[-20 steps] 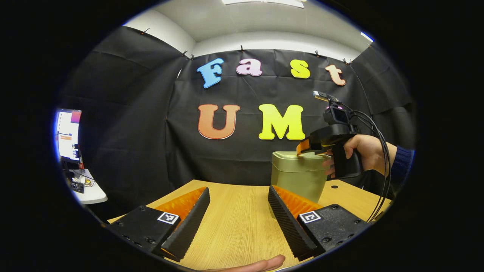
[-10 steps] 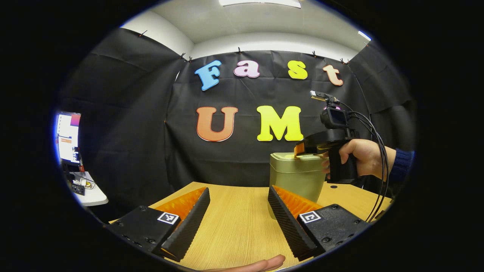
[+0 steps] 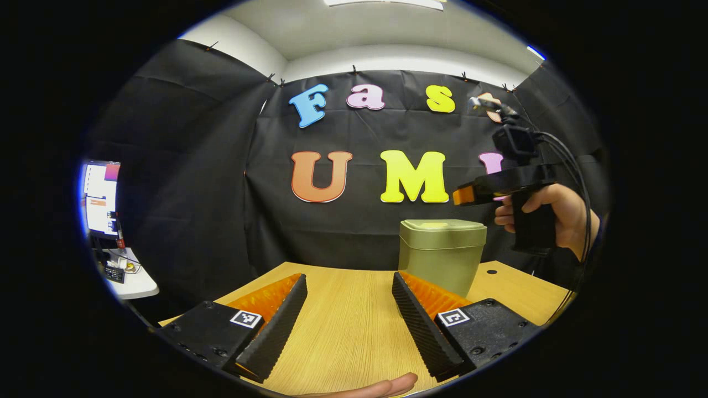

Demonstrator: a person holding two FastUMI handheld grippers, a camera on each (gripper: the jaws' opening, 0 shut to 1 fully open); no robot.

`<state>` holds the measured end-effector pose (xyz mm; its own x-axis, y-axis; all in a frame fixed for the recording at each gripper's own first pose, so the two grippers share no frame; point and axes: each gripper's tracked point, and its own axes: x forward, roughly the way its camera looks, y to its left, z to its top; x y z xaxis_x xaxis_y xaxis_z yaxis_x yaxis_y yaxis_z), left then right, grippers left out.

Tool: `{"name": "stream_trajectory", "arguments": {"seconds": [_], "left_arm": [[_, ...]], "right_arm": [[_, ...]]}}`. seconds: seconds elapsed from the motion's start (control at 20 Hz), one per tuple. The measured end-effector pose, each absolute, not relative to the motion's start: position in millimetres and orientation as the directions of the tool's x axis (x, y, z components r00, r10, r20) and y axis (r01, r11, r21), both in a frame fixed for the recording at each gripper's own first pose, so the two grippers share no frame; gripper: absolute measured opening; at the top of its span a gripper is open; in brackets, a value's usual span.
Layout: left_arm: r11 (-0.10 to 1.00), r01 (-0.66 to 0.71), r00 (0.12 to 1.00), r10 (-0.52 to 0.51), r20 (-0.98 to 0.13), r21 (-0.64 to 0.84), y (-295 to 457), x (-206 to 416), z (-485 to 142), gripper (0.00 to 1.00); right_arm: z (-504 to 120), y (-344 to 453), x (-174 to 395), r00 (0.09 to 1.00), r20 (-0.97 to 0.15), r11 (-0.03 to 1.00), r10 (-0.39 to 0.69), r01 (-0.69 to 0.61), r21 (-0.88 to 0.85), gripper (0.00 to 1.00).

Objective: Press the lid of the desktop garbage bin to open it, pick up the crumpled paper on the desktop and throw it into the bin, then pick up the pop can on the desktop and drop it into the bin, and finally close the garbage bin lid.

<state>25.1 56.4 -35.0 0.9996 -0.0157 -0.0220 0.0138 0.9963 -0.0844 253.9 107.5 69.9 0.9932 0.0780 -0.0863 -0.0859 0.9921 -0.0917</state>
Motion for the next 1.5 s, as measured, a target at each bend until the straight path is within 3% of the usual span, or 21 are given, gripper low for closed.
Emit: {"name": "stream_trajectory", "arguments": {"seconds": [0.25, 0.8, 1.05, 1.5], "left_arm": [[0.999, 0.015, 1.000, -0.016, -0.021, -0.049, 46, 25, -37, 0.99], [1.000, 0.014, 0.999, -0.014, -0.032, 0.008, 14, 25, -46, 0.99], [1.000, 0.012, 0.999, -0.012, -0.052, -0.002, 1, 28, -56, 0.99], [0.999, 0.001, 1.000, 0.000, -0.021, 0.035, 0, 20, -46, 0.98]], "right_arm": [[71, 72, 177, 0.989, -0.065, 0.991, 0.132, -0.133, -0.020, 0.95], [7, -46, 64, 0.997, -0.014, 0.996, 0.082, -0.082, -0.028, 0.95], [-13, -69, 43, 0.997, 0.067, 0.998, 0.046, -0.044, -0.040, 0.98], [-25, -49, 39, 0.995, 0.056, 0.992, 0.080, -0.074, -0.100, 0.95]]}}
